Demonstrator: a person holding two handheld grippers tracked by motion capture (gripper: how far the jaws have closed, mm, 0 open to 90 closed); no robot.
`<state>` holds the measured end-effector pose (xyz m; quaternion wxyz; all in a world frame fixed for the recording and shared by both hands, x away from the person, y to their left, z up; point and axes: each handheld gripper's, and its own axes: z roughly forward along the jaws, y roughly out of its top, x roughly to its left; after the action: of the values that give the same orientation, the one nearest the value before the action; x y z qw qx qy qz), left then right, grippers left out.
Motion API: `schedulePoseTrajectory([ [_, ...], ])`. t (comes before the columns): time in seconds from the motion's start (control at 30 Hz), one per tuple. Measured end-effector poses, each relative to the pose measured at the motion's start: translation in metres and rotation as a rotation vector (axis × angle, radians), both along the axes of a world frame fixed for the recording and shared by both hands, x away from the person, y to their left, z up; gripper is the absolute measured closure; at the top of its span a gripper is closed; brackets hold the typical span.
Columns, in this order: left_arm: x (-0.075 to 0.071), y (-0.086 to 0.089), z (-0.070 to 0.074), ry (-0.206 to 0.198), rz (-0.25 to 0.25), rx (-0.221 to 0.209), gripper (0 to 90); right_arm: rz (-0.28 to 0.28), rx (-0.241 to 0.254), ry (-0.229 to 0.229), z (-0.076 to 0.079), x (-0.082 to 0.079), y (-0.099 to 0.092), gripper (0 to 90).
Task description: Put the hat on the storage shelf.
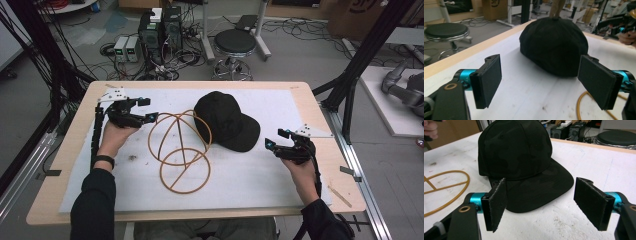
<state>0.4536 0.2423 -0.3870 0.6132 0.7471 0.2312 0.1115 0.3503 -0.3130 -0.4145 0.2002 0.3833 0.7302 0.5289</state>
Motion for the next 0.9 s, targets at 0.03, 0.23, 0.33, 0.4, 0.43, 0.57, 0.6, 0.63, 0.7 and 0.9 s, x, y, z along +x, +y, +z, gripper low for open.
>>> schedulePoseTrajectory([
  [0.03, 0.002, -0.002, -0.001, -0.007, 0.007, -0.014, 20.4, 0.002, 0.001, 0.004, 0.000, 0.000, 0.000, 27.0],
  [0.23, 0.020, -0.026, -0.004, 0.002, -0.068, 0.033, 23.8, 0.008, 0.009, 0.009, 0.000, 0.000, 0.000, 27.0],
  [0.33, 0.025, -0.043, -0.009, -0.012, -0.115, 0.043, 23.5, 0.009, 0.010, 0.008, -0.001, 0.001, 0.000, 27.0],
  [0.4, 0.029, -0.054, -0.016, 0.000, -0.141, 0.050, 24.4, 0.009, 0.009, 0.005, -0.001, 0.001, -0.001, 27.0],
  [0.43, 0.030, -0.058, -0.020, 0.015, -0.144, 0.045, 24.2, 0.009, 0.009, 0.007, -0.001, 0.000, -0.001, 27.0],
  [0.57, 0.031, -0.082, -0.029, 0.034, -0.181, 0.068, 22.0, 0.006, 0.011, 0.011, -0.001, 0.000, -0.002, 27.0],
  [0.6, 0.031, -0.088, -0.029, 0.034, -0.198, 0.083, 22.2, 0.008, 0.008, 0.007, -0.001, 0.001, -0.002, 27.1],
  [0.63, 0.032, -0.093, -0.030, 0.040, -0.203, 0.091, 22.7, 0.006, 0.009, 0.008, -0.001, 0.001, -0.002, 27.0],
  [0.7, 0.033, -0.102, -0.030, 0.035, -0.208, 0.102, 22.6, 0.007, 0.010, 0.012, -0.001, 0.001, -0.001, 27.1],
  [0.9, 0.037, -0.115, -0.033, 0.051, -0.214, 0.111, 22.1, 0.003, 0.008, 0.008, -0.001, 0.000, -0.003, 27.1],
])
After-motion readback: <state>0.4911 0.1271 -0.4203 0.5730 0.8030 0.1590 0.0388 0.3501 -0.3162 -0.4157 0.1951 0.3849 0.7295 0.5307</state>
